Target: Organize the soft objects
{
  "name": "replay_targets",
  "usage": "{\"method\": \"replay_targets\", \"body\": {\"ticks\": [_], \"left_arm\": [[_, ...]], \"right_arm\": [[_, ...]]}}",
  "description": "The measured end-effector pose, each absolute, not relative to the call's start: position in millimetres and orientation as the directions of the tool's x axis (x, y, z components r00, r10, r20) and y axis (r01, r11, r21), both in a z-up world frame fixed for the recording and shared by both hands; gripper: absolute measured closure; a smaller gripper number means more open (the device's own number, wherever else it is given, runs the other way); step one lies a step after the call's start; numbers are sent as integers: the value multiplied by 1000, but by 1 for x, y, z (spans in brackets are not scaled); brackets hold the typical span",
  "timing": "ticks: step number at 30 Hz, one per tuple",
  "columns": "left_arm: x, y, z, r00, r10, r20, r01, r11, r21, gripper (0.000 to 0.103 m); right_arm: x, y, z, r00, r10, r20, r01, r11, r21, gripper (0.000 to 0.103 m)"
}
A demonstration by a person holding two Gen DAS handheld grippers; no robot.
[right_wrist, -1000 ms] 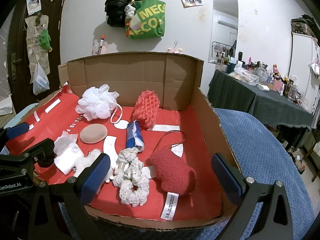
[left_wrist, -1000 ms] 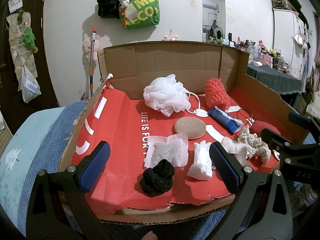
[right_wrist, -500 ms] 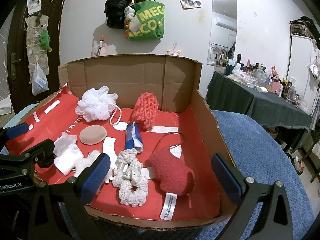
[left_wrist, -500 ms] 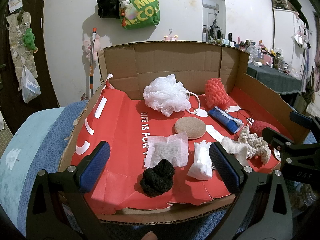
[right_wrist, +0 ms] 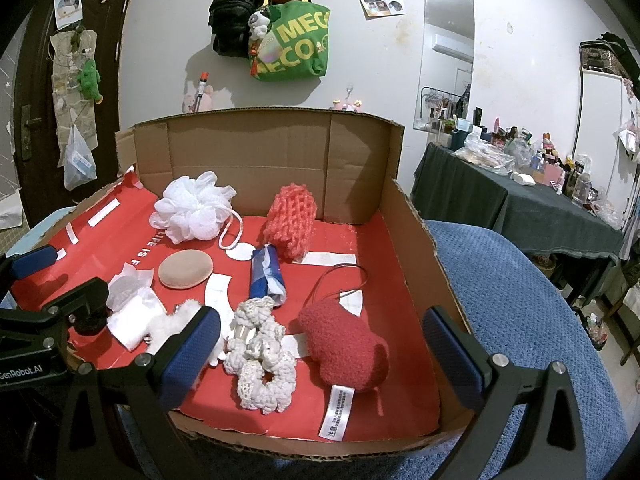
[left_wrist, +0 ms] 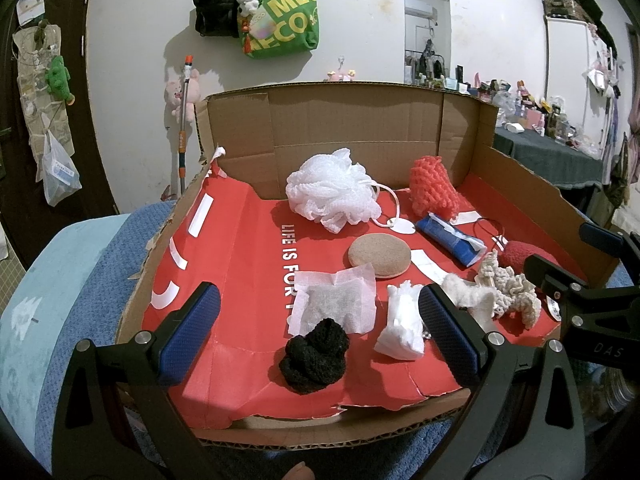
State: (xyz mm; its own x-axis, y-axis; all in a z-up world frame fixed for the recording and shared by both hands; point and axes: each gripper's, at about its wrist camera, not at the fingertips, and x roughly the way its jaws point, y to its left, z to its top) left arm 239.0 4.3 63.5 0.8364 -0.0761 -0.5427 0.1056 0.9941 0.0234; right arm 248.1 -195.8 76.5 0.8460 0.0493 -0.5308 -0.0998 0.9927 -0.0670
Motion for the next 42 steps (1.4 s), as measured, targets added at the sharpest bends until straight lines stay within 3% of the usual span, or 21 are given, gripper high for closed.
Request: {"method": "replay_targets", "body": {"ticks": [9, 16, 26, 33, 42], "left_arm": [[217, 16, 87, 873, -75, -481, 82, 997, -8, 2], [148, 14, 123, 879, -132, -459, 132, 991, -32, 0], [79, 1, 89, 782, -155, -604, 146, 987, -64, 0], [80, -3, 42, 701, -131, -701, 113, 991, -71, 0], [94, -10, 15, 637, -59, -768, 70, 997, -19, 0]], "right_arm": [[233, -208, 95, 847, 65, -528, -100, 994, -38, 0], [171, -218, 135, 859, 103, -501, -119, 993, 1, 0], [92, -215, 110, 778, 115, -617, -151, 989, -7, 0], [98, -214, 58, 678, 85, -731, -137, 991, -12, 0], [112, -218, 34, 635, 68, -770, -112, 994, -4, 0]]}}
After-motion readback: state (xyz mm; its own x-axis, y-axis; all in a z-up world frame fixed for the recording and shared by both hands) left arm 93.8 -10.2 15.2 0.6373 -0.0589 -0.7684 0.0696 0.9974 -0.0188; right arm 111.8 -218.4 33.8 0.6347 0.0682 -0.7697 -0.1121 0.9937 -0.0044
